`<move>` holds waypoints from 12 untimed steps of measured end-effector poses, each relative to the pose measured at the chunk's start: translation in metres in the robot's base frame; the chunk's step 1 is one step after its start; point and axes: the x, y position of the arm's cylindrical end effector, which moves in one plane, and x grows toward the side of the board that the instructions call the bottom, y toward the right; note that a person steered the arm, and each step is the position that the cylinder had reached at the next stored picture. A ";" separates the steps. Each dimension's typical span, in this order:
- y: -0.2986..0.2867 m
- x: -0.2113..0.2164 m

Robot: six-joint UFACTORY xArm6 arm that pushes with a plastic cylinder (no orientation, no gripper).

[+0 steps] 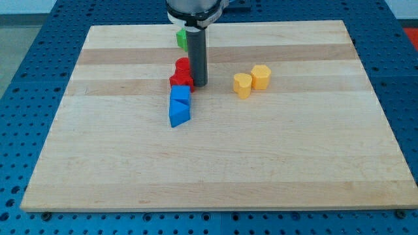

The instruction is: Slide the green circle closer to the the yellow hexagon

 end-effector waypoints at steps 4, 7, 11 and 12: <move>0.017 -0.006; 0.064 -0.080; -0.038 -0.086; -0.080 -0.086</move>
